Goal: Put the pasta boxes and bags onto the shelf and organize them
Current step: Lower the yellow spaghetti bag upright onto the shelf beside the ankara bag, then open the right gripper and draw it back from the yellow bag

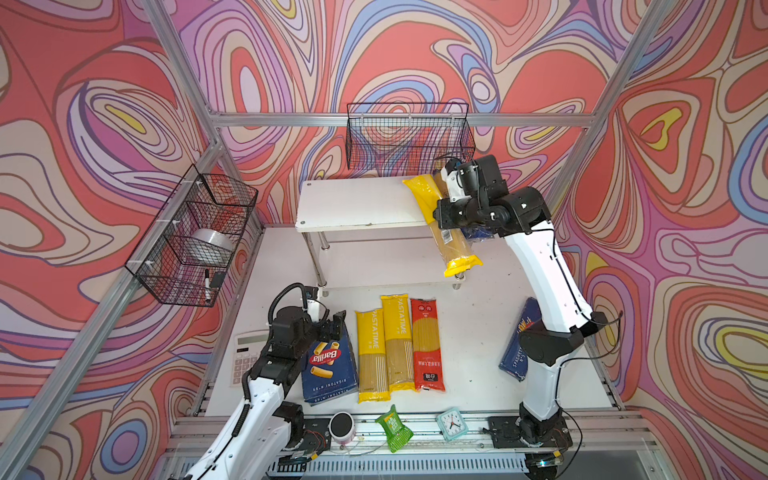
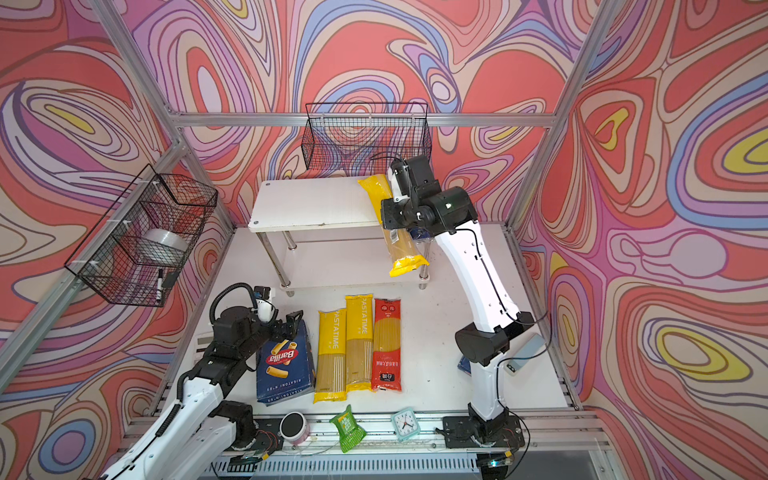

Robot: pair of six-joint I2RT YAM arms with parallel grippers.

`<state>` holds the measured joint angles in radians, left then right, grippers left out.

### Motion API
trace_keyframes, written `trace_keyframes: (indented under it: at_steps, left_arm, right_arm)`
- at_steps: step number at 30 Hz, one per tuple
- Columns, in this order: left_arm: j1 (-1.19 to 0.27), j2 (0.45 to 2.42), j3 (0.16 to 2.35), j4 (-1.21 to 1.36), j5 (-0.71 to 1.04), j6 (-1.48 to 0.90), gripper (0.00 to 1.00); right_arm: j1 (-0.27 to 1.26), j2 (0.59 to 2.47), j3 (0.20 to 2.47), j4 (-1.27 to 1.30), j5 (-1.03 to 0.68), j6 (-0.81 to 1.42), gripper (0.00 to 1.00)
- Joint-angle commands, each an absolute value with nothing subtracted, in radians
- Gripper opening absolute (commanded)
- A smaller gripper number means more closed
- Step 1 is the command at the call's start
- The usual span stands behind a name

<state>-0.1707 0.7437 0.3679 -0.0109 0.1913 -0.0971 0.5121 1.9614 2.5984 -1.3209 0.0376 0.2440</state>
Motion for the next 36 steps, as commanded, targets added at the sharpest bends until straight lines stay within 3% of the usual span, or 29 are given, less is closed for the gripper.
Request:
trace_keyframes:
  at_steps: [1, 15, 19, 28, 36]
  left_arm:
    - [-0.175, 0.735, 0.364, 0.0, 0.202, -0.082, 1.0]
    - [-0.175, 0.739, 0.365, 0.0, 0.196, -0.084, 1.0]
    - [-0.175, 0.742, 0.366, 0.0, 0.195, -0.085, 1.0]
    - [-0.175, 0.741, 0.365, 0.0, 0.193, -0.084, 1.0]
    - [-0.175, 0.74, 0.365, 0.0, 0.194, -0.084, 1.0]
  right_arm:
    - [0.507, 1.992, 2.618, -1.23, 0.058, 0.233, 0.0]
    - [0.461, 2.073, 2.666, -1.075, -0.004, 0.276, 0.0]
    - [0.455, 2.098, 2.669, -1.068, -0.011, 0.279, 0.1]
    - [0.442, 2.103, 2.647, -1.064, -0.004, 0.278, 0.43]
    - [0.443, 2.061, 2.637, -1.04, -0.016, 0.282, 0.5]
